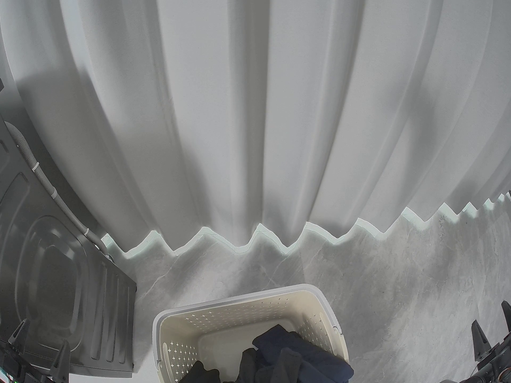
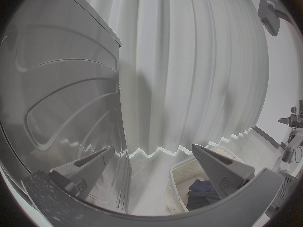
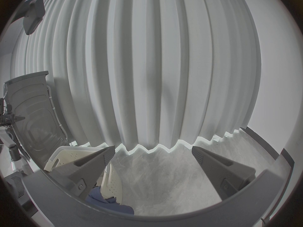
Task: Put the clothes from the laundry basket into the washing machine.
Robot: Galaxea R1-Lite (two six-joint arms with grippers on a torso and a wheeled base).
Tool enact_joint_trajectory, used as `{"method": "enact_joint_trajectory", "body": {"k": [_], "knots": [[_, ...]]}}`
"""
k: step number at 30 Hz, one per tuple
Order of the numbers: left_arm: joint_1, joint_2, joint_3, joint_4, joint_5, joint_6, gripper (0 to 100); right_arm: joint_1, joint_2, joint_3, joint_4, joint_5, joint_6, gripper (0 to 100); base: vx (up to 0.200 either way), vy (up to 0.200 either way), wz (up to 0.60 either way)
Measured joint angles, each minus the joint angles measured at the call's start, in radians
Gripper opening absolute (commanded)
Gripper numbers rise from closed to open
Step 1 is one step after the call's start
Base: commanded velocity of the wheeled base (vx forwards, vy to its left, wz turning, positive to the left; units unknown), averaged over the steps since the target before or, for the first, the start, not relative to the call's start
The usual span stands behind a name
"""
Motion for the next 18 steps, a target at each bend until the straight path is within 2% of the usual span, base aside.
{"method": "enact_joint_trajectory", "body": {"k": [17,18], "knots": [[0.0,0.0,0.0,0.0,0.0,0.0,100,0.0,0.0,0.0,0.0,0.001,-0.006,100,0.0,0.0,0.0],[0.0,0.0,0.0,0.0,0.0,0.0,100,0.0,0.0,0.0,0.0,0.001,-0.006,100,-0.2,0.0,0.0]]}}
